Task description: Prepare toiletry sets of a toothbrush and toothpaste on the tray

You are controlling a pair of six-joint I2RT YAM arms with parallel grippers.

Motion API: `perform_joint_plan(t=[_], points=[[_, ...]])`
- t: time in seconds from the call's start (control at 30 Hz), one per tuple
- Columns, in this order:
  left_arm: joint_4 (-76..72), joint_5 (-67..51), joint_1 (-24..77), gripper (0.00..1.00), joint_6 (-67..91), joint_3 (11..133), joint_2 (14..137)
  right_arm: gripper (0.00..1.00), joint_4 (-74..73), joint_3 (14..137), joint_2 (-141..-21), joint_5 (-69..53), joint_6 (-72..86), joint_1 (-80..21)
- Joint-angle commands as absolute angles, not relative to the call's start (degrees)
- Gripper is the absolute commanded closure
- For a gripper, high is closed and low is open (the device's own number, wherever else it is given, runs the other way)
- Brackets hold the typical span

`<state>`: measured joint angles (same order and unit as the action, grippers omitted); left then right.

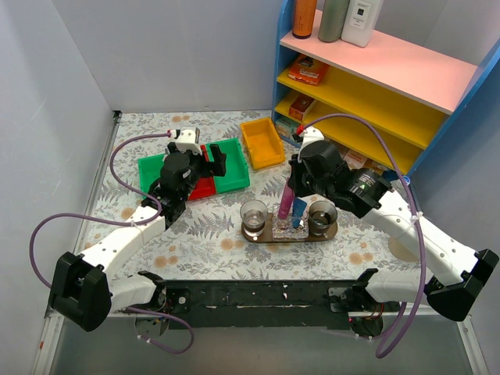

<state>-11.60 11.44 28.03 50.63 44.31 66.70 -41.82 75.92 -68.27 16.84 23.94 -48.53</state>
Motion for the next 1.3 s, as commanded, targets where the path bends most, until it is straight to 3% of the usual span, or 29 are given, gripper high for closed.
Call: perform_joint_plan(t=[0.0, 1.27], points=[[-11.6, 11.7, 28.0, 0.02, 50.7, 45.6, 66.8, 0.99, -37.2, 75.7, -66.5, 19.4, 25.1, -49.0], [-11.3, 10.3, 28.0, 0.02, 51.1, 45.9, 68.0, 0.99, -35.4, 72.9, -67.3, 26.3, 25.1, -52.0]])
